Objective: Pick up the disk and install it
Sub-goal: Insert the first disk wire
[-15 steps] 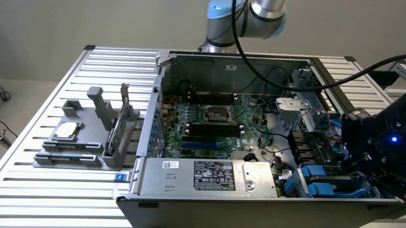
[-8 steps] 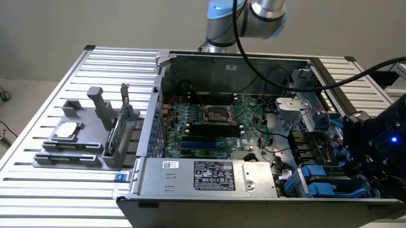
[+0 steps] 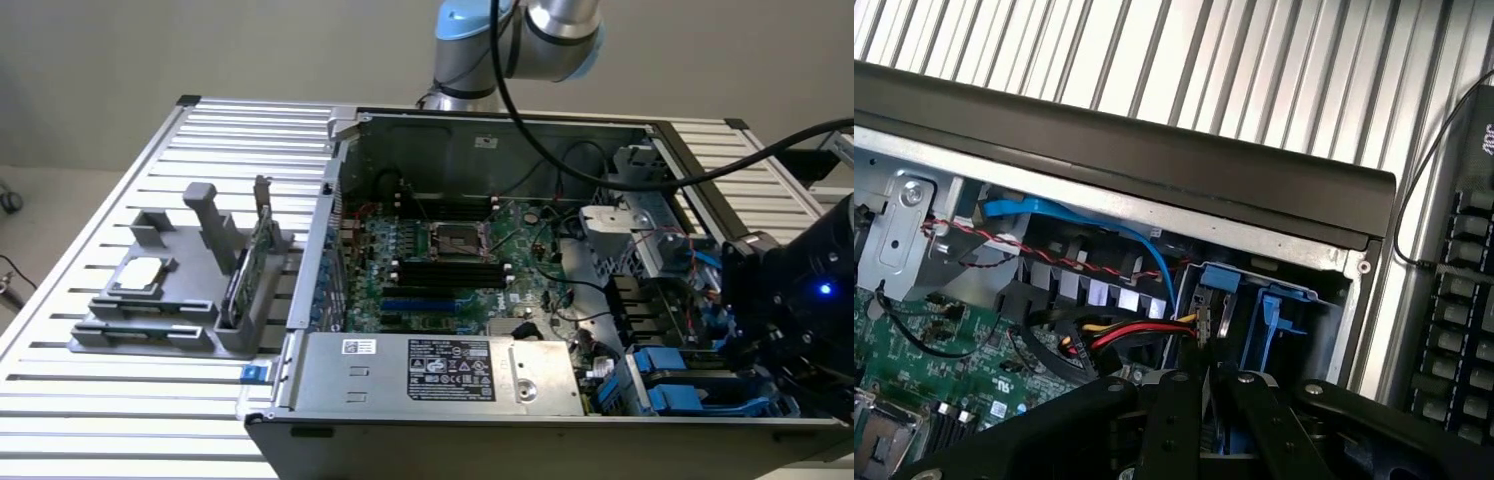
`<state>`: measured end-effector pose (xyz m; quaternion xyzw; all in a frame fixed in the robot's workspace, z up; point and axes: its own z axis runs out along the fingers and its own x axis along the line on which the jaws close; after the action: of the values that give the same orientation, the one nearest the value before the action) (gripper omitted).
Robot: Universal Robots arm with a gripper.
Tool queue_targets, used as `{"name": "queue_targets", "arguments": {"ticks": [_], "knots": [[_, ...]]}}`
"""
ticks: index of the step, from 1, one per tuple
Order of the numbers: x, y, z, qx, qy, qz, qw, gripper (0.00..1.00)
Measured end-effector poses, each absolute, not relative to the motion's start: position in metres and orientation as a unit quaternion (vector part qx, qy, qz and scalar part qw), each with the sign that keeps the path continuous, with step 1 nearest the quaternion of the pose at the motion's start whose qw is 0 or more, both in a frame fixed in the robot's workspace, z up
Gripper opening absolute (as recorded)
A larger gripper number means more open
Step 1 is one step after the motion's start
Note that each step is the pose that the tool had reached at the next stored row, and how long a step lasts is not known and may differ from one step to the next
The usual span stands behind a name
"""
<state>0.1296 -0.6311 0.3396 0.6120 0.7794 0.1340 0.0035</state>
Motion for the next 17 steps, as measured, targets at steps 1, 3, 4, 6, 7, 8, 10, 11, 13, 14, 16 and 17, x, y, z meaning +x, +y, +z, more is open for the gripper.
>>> {"name": "queue_targets", "arguments": {"ticks": [1, 3, 4, 6, 7, 8, 10, 11, 13, 14, 16, 17], "knots": [[0.1295, -0.631, 0.3397, 0.614, 0.777, 0.134, 0.004, 0.16], [0.1295, -0.6306, 0.3397, 0.619, 0.773, 0.134, 0.005, 0.16], [0.1294, -0.6304, 0.3397, 0.622, 0.772, 0.134, 0.005, 0.16], [0.1286, -0.6298, 0.3397, 0.625, 0.769, 0.134, 0.006, 0.16], [0.1279, -0.6294, 0.3396, 0.626, 0.768, 0.134, 0.006, 0.16], [0.1269, -0.629, 0.3396, 0.627, 0.768, 0.134, 0.006, 0.16], [0.1251, -0.6285, 0.3397, 0.629, 0.765, 0.134, 0.007, 0.16], [0.1244, -0.6284, 0.3397, 0.631, 0.764, 0.134, 0.007, 0.16], [0.1234, -0.628, 0.3396, 0.634, 0.761, 0.134, 0.008, 0.16], [0.1234, -0.6276, 0.3396, 0.636, 0.76, 0.134, 0.008, 0.16], [0.1233, -0.6266, 0.3399, 0.639, 0.757, 0.135, 0.01, 0.16], [0.1233, -0.6257, 0.3402, 0.64, 0.756, 0.136, 0.011, 0.16]]}}
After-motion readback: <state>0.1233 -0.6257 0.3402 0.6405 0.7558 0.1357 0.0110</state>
